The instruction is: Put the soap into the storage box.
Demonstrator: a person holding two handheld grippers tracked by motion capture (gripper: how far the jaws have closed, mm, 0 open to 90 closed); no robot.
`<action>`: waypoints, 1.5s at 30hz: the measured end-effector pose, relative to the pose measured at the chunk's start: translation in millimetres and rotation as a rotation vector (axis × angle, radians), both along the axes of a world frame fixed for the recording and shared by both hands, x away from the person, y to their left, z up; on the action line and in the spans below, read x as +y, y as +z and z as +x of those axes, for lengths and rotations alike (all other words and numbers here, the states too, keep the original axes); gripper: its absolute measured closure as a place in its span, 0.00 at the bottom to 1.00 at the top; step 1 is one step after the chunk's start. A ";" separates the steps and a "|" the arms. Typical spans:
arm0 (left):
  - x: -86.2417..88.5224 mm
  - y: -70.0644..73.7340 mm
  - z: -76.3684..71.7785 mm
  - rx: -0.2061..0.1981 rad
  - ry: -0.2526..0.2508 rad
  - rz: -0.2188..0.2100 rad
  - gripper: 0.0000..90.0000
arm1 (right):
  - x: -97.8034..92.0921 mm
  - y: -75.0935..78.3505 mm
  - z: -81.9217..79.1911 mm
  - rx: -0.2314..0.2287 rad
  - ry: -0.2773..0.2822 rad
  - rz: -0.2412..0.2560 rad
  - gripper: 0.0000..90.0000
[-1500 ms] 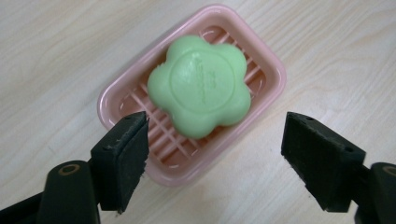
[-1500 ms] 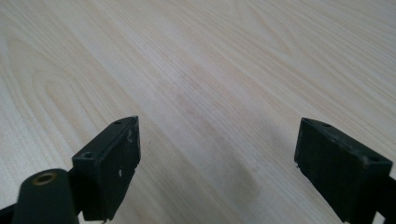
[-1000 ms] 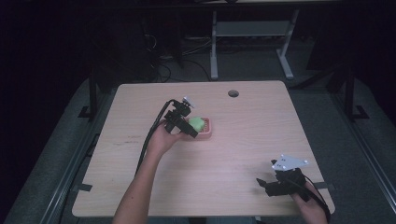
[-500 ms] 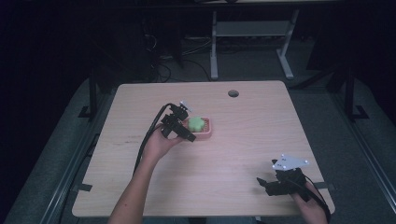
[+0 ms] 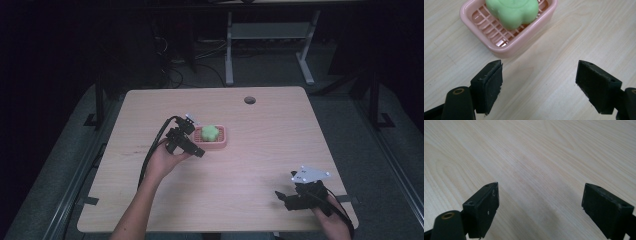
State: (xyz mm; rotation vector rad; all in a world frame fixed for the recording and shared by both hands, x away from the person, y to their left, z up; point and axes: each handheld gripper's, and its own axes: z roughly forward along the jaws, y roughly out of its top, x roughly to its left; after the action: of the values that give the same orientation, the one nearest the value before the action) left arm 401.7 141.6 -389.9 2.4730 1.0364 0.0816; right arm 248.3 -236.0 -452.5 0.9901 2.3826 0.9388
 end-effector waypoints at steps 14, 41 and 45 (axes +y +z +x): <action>17.0 -0.2 -21.4 -0.016 0.006 -0.023 0.23 | -4.6 -0.9 -0.3 0.005 -0.010 -0.003 0.15; 42.4 -4.5 -56.8 -0.030 -0.011 -0.032 0.22 | -7.5 -1.2 -0.9 0.002 -0.010 -0.007 0.15; 44.4 -4.1 -61.7 -0.037 -0.009 -0.039 0.22 | -7.3 -1.3 -1.1 0.002 -0.009 -0.009 0.15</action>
State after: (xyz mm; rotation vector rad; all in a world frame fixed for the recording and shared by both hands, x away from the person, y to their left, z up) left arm 339.9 185.9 -394.0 2.4319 1.0013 0.1033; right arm 247.2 -243.3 -453.8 0.9985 2.3795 0.9240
